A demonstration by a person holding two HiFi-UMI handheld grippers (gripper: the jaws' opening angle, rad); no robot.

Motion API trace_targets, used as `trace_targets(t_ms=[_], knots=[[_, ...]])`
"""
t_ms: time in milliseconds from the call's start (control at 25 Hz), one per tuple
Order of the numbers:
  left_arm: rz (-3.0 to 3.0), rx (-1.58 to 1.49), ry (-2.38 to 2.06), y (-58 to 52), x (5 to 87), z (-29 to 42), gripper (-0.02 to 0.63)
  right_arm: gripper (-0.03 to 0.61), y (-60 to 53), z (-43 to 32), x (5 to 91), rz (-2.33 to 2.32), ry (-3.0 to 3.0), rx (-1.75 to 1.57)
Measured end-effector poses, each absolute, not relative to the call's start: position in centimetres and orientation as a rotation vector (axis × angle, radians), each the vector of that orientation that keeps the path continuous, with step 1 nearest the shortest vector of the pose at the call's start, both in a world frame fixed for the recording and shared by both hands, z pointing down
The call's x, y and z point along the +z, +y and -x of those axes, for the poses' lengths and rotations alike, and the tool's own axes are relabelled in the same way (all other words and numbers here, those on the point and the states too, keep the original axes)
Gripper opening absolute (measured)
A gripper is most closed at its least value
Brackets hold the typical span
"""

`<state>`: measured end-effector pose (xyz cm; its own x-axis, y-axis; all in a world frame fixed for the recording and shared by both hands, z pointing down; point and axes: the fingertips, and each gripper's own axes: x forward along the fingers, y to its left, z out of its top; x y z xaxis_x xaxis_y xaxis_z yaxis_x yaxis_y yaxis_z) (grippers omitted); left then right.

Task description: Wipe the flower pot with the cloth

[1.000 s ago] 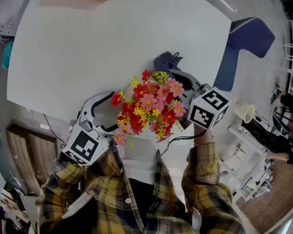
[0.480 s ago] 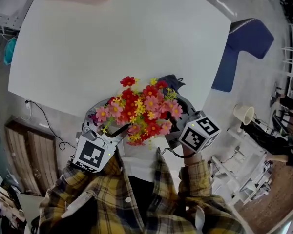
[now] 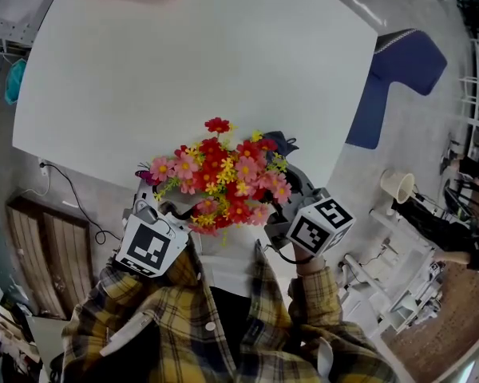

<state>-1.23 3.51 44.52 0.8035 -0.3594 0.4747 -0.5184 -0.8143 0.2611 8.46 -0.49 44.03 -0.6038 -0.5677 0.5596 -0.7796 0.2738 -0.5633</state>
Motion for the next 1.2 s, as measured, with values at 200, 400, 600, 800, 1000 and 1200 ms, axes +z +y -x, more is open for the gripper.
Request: trace_targets(t_ms=[200,400,600,800,1000,1200], knots=[[-2.653,0.602,-0.593,1.5,44.6,1.7,0.379,0.012,-2.2,-7.8,44.1,-1.106,-2.331,1.183],[-2.687,0.641,-0.502,-0.5,44.9,1.8,0.379,0.012,-4.4,-7.6,44.2,-1.012,-2.341,1.089],[-2.728,0.686,-0.358,-1.4,44.6,0.1,0.379,0.012,-6.5,-8.9,43.7,-0.884,-2.353,1.07],[-2.792,0.754,-0.108,-2.1,44.8,-0.1,0.379,0.012,-8.8,-7.3,44.2,-0.756,-2.37,1.076],[-2.831,0.802,0.14,-2.2,44.9,-0.9,0.379,0.012,-10.1,-5.5,44.5,-0.591,-2.395,1.082],[-2.853,0.816,0.336,-2.3,45.0,-0.6,0.379,0.012,-10.7,-3.3,44.6,-0.407,-2.41,1.101]])
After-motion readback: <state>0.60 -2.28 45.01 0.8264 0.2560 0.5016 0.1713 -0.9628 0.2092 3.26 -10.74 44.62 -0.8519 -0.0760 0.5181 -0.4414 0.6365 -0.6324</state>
